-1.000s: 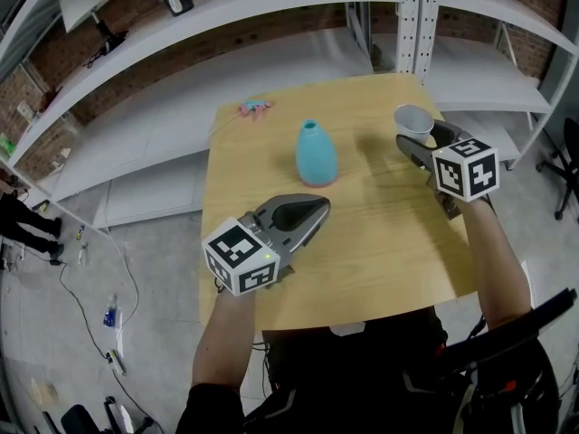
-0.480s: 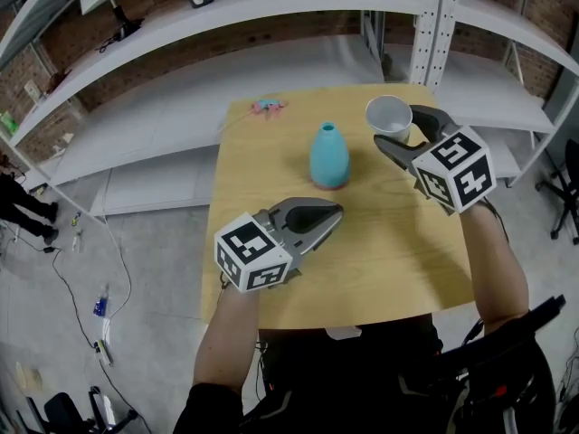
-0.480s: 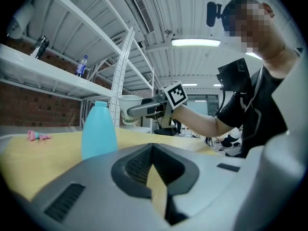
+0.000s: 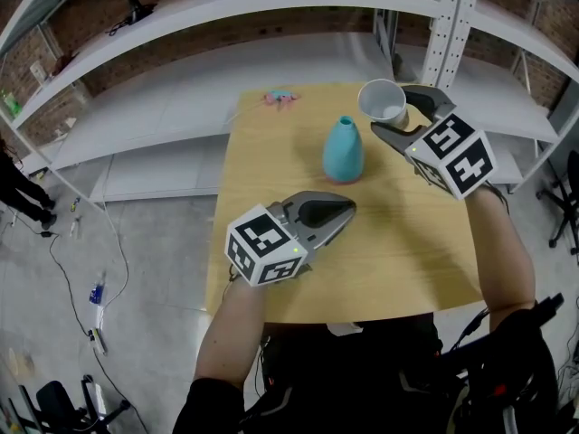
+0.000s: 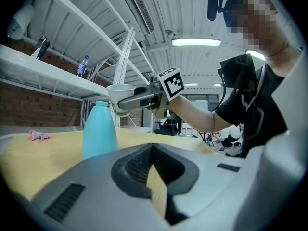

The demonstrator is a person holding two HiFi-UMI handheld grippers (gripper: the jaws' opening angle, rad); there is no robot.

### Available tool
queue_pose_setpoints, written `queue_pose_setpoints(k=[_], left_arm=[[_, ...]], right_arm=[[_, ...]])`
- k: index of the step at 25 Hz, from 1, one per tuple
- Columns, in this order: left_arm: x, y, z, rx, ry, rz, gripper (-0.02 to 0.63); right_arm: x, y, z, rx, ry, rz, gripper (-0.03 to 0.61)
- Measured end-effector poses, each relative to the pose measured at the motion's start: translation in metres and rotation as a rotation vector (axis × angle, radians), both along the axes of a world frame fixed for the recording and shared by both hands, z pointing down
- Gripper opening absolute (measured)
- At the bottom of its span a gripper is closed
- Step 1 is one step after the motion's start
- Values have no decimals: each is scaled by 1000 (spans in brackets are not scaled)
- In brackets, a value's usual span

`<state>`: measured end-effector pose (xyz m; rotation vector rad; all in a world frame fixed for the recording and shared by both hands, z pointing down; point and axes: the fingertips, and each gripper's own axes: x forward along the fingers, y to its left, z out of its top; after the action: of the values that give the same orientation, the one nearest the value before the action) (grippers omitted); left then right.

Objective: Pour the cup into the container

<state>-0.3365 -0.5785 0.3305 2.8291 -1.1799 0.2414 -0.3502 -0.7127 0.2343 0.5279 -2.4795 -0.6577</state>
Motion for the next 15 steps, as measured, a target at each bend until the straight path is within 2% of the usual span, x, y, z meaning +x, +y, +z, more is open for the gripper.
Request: queue_pose_setpoints(k=[15], left_arm=[[1, 3, 0, 5, 3, 10, 2]], right_arm=[[-18, -5, 9, 220, 204, 27, 288]])
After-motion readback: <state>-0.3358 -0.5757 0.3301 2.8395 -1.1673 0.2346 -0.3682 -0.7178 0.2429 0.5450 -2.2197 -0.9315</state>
